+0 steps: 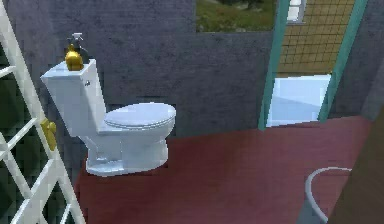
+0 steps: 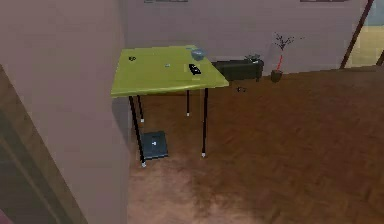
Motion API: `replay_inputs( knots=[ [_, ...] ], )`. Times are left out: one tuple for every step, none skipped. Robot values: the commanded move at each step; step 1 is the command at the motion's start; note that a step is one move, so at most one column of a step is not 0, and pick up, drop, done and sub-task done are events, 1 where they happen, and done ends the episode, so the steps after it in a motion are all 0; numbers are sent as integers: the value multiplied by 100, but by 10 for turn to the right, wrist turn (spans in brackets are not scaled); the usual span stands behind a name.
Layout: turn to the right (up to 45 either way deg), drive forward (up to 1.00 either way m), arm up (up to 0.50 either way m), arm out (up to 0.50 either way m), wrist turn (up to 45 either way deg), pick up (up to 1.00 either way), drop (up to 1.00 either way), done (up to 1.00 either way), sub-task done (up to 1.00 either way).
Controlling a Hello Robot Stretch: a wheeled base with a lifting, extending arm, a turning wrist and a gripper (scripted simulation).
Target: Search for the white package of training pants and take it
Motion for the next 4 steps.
replay_inputs(
  knots=[
    [60,0,0,0,0,0,0,0,0],
    [0,65,0,0,0,0,0,0,0],
    [150,0,0,0,0,0,0,0,0],
    [0,75,0,0,0,0,0,0,0]
  ],
)
